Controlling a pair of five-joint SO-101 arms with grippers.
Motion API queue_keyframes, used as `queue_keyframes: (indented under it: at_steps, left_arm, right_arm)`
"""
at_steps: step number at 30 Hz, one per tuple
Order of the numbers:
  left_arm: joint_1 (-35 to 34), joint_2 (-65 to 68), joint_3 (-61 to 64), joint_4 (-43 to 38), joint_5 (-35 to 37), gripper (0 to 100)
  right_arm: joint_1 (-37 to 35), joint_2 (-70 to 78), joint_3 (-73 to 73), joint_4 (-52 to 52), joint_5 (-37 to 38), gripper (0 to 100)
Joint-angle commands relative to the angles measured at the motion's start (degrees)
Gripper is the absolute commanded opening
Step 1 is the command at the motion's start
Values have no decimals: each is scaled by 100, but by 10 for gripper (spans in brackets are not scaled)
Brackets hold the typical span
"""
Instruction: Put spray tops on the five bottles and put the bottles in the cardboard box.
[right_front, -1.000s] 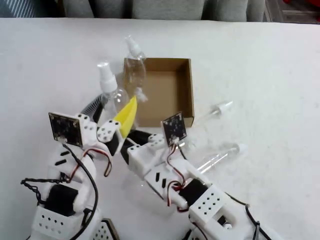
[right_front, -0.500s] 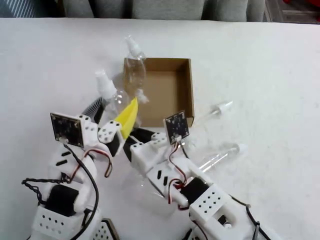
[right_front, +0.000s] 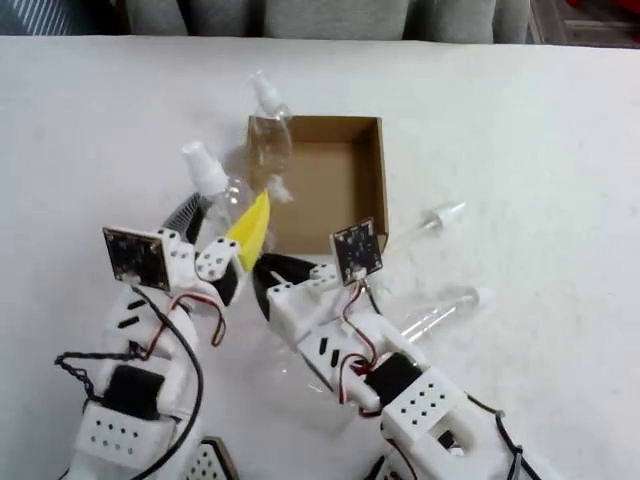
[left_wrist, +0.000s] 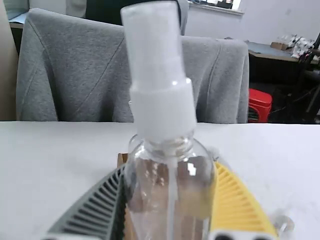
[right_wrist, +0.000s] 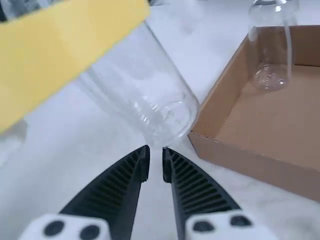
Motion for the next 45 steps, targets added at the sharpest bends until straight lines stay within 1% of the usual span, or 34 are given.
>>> queue_keyframes:
  at_steps: [1, 6, 13, 19, 23, 24, 26, 28, 29, 38, 41, 45]
  left_arm:
    - [-163, 127, 79, -501, -97, 34]
    - [-171, 1059, -360, -598, -97, 34]
    - [-163, 2818, -668, -2110, -97, 34]
    - [-180, 4207, -1371, -2690, -97, 34]
    - [-154, 5077, -1732, -3367, -105, 34]
    - [-145, 5297, -1811, -3560, -158, 34]
    - [-136, 5710, -1934, -3965, -536, 34]
    - [-127, 6105, -2040, -4246, -870, 26]
    - [-127, 6290, -2101, -4334, -914, 20]
    - [-119, 7512, -2822, -4580, -905, 22]
    - [-119, 7846, -2901, -4888, -905, 22]
    - [-136, 8251, -2901, -5503, -905, 22]
  right_arm:
    - [101, -338, -158, 532, 369, 17]
    - [312, -681, -141, 1270, 510, 17]
    - [1033, -787, 62, 1332, 510, 17]
    - [1780, -787, 246, 1349, 510, 17]
    - [2053, -787, 264, 1349, 510, 17]
    - [2088, -778, 264, 1349, 510, 17]
    - [2105, -778, 264, 1349, 510, 17]
    - [2105, -760, 264, 1341, 510, 17]
    - [2105, -752, 264, 1323, 510, 17]
    - [2062, -743, 264, 1314, 519, 17]
    - [2062, -743, 264, 1314, 519, 17]
    - [2062, -743, 264, 1314, 519, 17]
